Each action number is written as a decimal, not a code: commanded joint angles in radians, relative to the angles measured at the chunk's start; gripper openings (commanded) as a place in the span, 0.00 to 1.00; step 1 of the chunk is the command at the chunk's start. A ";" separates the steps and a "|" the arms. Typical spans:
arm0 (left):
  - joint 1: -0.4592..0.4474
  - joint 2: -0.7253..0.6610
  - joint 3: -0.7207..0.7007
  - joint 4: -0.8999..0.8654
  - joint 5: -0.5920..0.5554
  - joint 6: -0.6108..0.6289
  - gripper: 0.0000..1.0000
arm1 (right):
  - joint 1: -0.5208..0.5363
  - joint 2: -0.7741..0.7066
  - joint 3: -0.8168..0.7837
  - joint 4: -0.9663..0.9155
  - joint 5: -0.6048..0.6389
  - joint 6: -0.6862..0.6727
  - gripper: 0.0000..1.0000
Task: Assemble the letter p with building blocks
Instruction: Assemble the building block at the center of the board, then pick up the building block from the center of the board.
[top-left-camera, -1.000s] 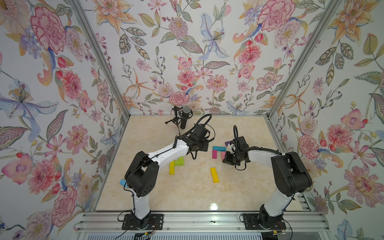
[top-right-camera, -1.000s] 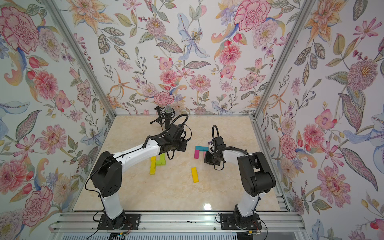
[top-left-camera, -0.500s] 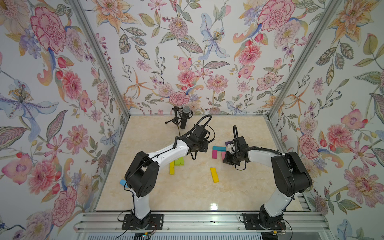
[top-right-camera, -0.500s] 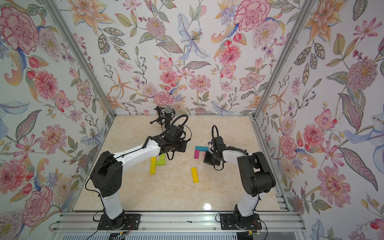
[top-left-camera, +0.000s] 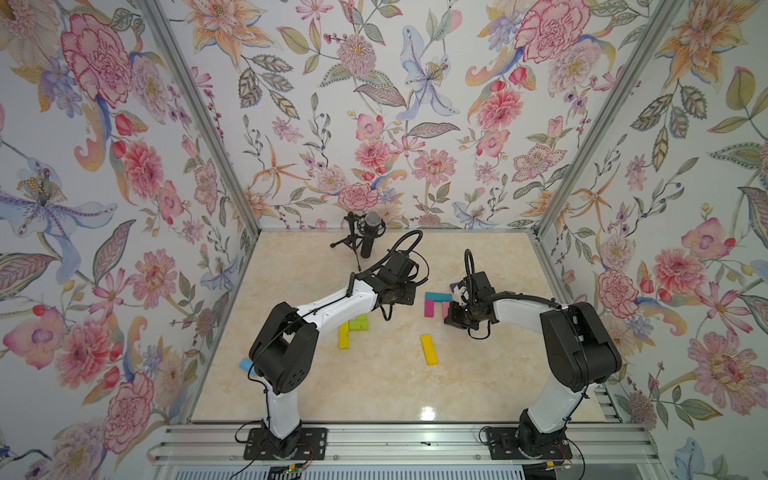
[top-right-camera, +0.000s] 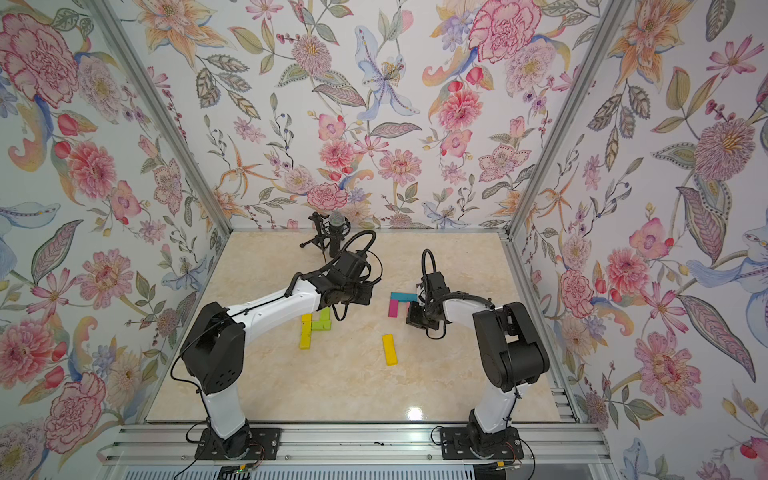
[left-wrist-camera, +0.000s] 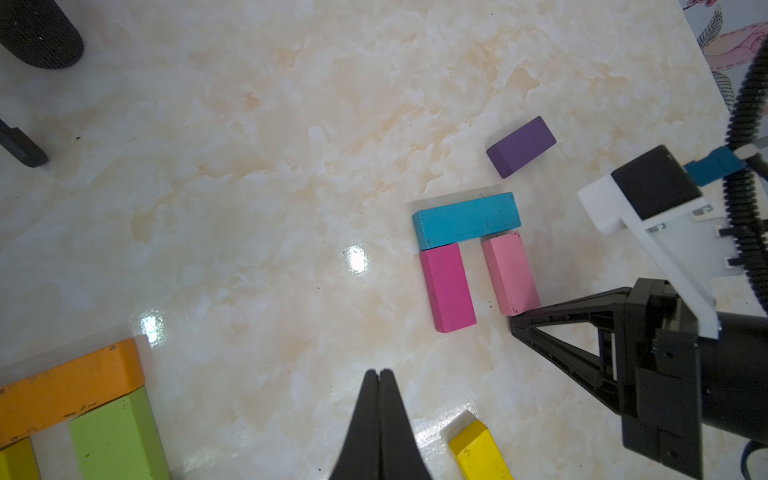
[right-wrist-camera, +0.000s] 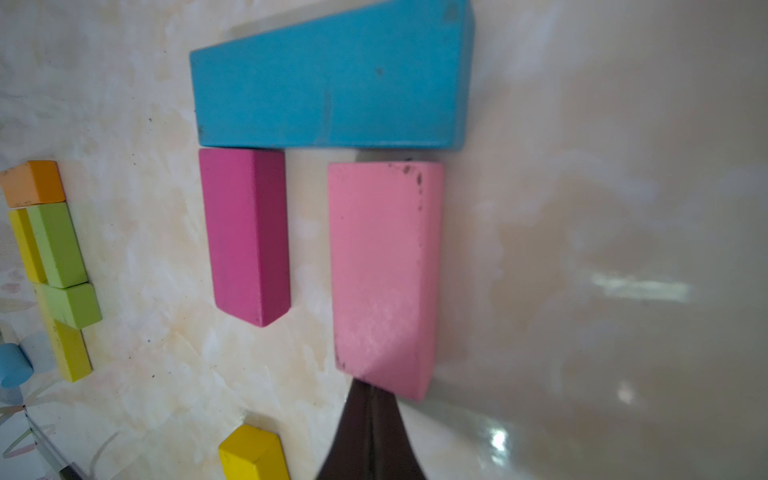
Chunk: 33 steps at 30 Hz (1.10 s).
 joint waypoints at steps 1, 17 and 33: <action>0.016 -0.022 -0.011 0.002 0.005 0.010 0.00 | 0.004 -0.061 -0.030 -0.041 0.025 0.017 0.00; 0.019 0.027 0.068 0.036 0.070 0.022 0.19 | -0.192 -0.146 0.223 -0.228 0.107 -0.146 1.00; 0.041 -0.022 0.017 0.067 0.063 0.011 0.17 | -0.233 0.018 0.310 0.092 -0.020 0.256 1.00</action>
